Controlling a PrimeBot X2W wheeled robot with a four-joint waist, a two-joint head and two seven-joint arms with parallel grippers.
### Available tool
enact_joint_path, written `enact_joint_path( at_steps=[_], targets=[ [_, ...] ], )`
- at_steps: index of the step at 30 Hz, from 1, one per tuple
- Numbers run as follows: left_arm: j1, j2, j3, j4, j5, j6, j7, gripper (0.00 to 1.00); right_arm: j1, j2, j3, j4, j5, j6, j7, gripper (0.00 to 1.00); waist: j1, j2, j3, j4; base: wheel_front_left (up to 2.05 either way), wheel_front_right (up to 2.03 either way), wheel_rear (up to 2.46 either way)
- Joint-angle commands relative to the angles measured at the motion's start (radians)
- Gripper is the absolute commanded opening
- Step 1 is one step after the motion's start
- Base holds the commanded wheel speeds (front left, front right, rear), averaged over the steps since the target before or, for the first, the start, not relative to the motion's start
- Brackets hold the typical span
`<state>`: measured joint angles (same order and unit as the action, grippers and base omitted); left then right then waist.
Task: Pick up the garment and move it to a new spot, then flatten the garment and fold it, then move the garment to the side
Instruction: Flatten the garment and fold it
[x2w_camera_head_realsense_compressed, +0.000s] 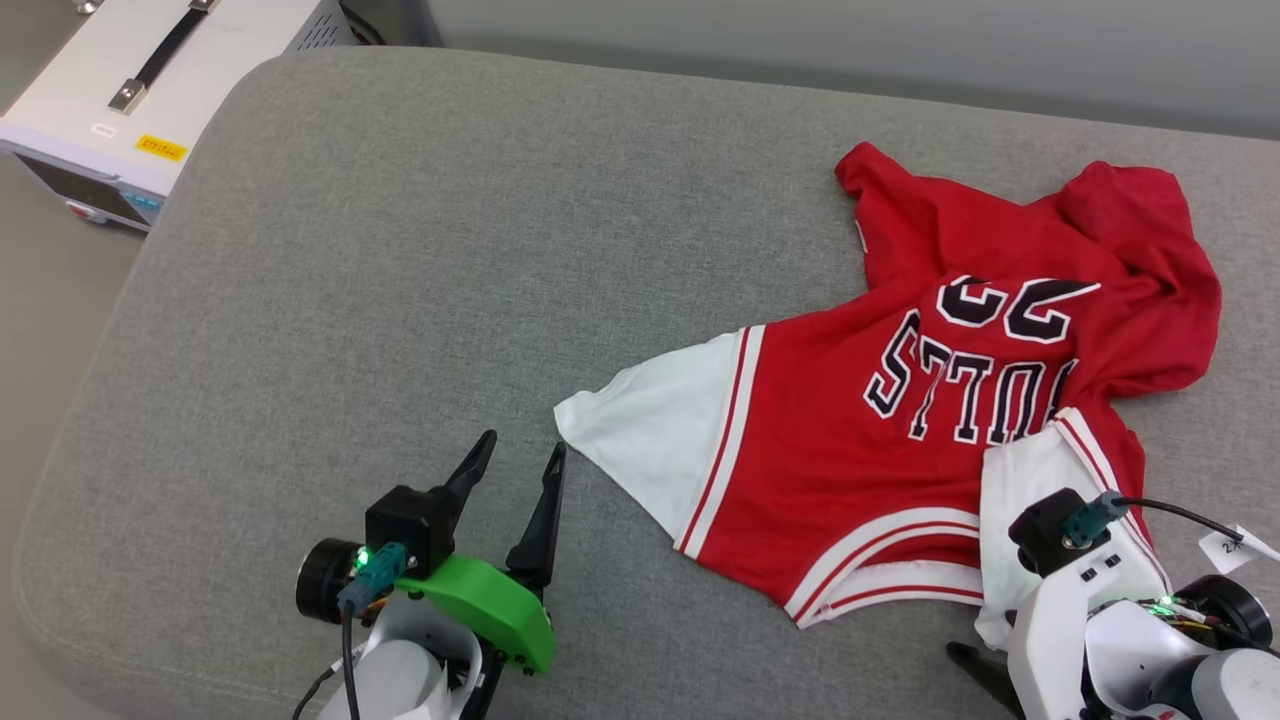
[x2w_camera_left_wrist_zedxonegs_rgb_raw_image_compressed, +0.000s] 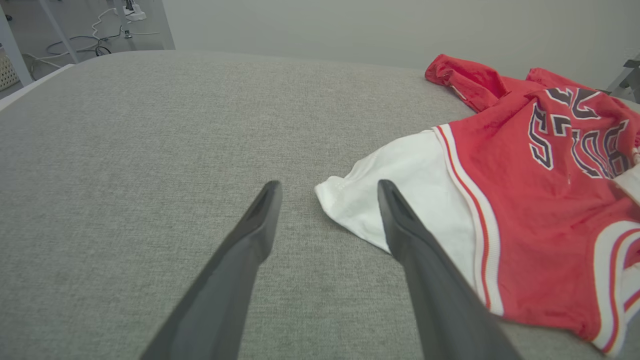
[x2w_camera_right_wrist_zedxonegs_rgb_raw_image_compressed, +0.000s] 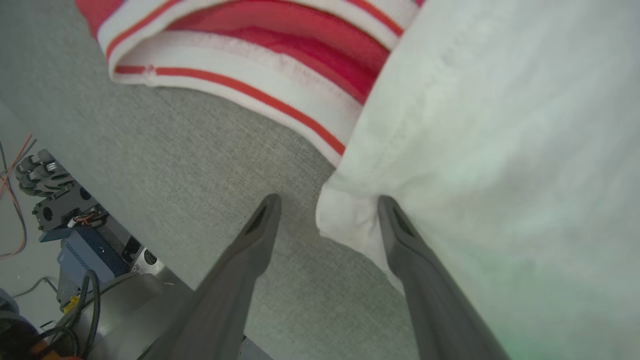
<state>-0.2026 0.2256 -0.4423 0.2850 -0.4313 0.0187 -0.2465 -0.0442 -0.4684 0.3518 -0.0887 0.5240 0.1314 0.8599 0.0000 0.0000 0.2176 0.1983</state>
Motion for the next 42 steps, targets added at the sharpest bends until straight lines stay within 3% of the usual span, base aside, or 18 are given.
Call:
enact_joint_path(
  at_steps=[1,4,5,6,14,22,32,42],
  targets=[
    [-0.021,-0.002,0.003,0.004,-0.004,-0.005,-0.008,1.0,-0.004,0.003,0.013,0.029,0.008,-0.001,0.011,1.0,0.0,0.0,0.019,0.017,0.0,0.0,0.0],
    [-0.027,-0.004,0.003,0.009,-0.002,-0.007,-0.01,1.0,0.002,0.0,0.032,0.057,0.016,-0.001,0.033,1.0,0.0,0.0,0.027,0.023,0.0,0.0,0.0],
    [-0.028,-0.005,0.003,0.011,-0.001,-0.008,-0.01,1.0,0.005,-0.003,0.038,0.065,0.016,-0.001,0.039,0.46,0.0,0.0,0.027,0.025,0.0,0.0,0.0],
    [-0.029,-0.006,0.003,0.013,0.0,-0.009,-0.011,1.0,0.008,-0.006,0.043,0.072,0.017,-0.001,0.045,0.0,0.0,0.0,0.027,0.026,0.0,0.0,0.0],
    [-0.02,-0.003,0.005,0.037,0.002,-0.01,-0.013,1.0,0.013,-0.007,0.019,0.086,0.026,-0.001,0.018,0.0,0.0,0.0,-0.021,0.009,0.0,0.0,0.0],
    [0.005,0.007,0.004,0.045,-0.001,-0.006,-0.014,1.0,0.03,-0.006,-0.07,0.013,0.057,-0.001,-0.016,0.0,0.0,0.0,-0.099,-0.036,0.0,0.0,0.0],
    [0.03,0.025,0.006,0.014,-0.007,0.011,-0.005,1.0,0.001,0.007,-0.304,-0.113,0.076,-0.001,0.011,0.0,0.0,0.0,-0.126,-0.094,0.0,0.0,0.0],
    [0.008,0.051,0.013,-0.028,-0.006,0.018,0.004,1.0,-0.096,0.021,-0.564,0.002,-0.01,-0.001,-0.005,0.0,0.0,0.0,-0.052,-0.135,0.0,0.0,0.0]
  ],
)
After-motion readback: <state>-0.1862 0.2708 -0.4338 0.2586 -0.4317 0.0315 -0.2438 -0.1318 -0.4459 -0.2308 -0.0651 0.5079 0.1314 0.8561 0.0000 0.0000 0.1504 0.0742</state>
